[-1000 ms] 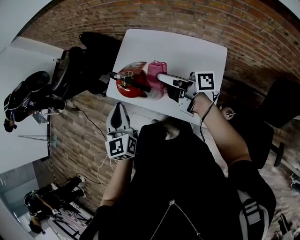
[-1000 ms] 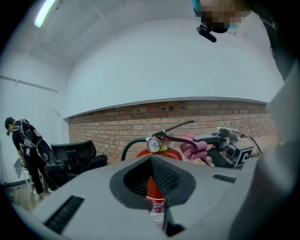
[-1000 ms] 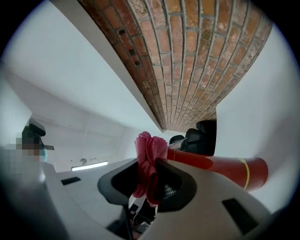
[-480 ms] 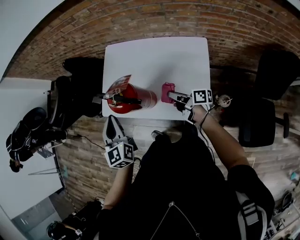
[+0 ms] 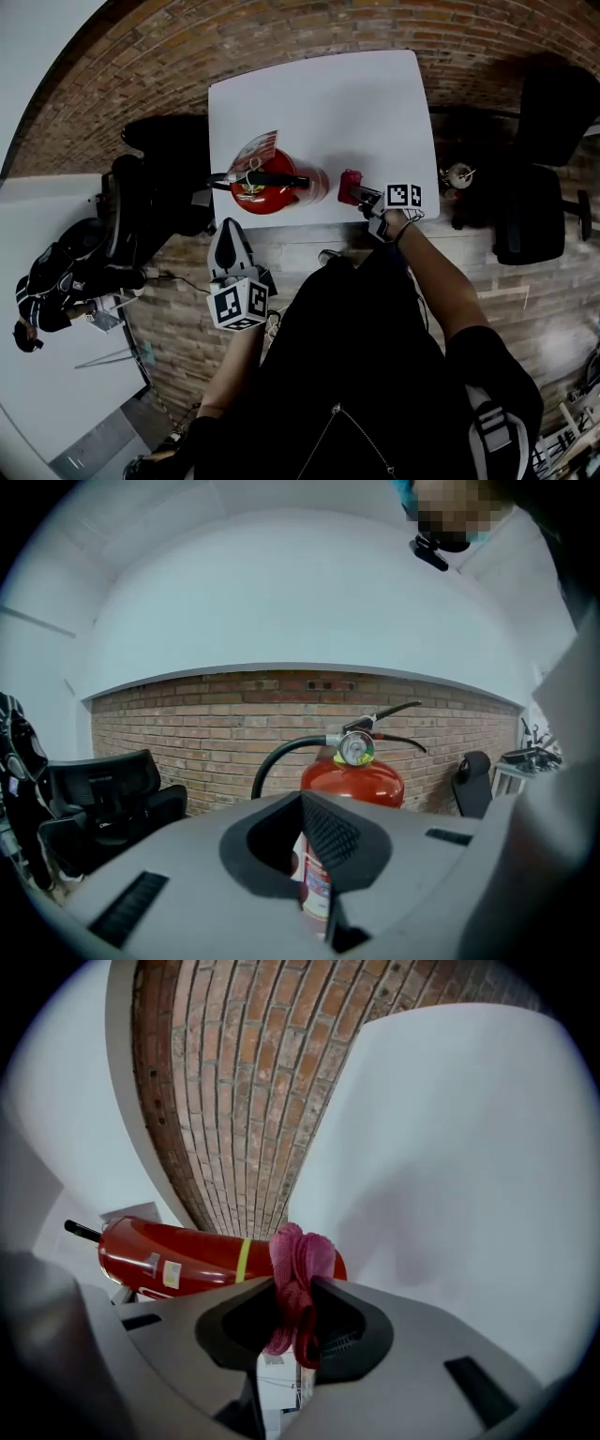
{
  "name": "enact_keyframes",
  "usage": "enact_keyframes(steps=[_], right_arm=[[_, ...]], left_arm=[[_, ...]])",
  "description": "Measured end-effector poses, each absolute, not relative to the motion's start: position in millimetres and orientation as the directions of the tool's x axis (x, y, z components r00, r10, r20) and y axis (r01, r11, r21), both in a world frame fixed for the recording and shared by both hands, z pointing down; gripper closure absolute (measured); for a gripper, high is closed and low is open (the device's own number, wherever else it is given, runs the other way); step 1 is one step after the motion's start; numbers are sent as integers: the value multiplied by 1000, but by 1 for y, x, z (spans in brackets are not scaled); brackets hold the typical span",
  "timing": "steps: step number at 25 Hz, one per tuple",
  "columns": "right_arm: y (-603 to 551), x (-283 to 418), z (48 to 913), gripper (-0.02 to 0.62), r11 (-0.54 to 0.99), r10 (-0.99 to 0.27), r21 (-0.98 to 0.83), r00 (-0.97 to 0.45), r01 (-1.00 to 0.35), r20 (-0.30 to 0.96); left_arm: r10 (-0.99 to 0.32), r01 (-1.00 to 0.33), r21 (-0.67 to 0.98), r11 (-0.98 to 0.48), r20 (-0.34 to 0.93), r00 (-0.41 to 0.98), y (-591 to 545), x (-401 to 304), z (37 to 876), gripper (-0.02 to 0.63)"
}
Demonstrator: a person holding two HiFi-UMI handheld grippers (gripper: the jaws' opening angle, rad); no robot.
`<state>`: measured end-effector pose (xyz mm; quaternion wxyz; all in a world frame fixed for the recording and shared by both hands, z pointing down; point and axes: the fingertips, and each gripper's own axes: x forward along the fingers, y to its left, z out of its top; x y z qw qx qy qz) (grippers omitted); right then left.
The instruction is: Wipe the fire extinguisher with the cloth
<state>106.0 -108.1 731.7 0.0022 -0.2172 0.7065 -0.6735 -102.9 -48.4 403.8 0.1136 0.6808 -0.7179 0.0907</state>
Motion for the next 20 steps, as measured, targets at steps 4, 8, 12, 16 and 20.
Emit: enact_keyframes(steps=[4,8,12,16,20], right_arm=[[-107,89,764,489,-20,-322,-937,-885,-349,336],[-102,70,780,489,-3,-307,-929,-884,-369,352],[-98,60,790,489,-9,-321,-917,-867,-399,381],[-99,58,796,489,-12,-367,-904,-839,-427,401],[-100,55,798,489,-14,-380,-893,-824,-449,420]], left_arm=[[-949,-999,22,31,315,-23,-41,-110,413,577],[-943,-1000,16,18,333,-12,-32,-120,423,577],[-936,-1000,12,27,352,-21,-25,-129,429,575],[-934,-999,10,33,356,-27,-18,-135,432,576],[-931,-999,15,44,362,-35,-13,-140,434,576]])
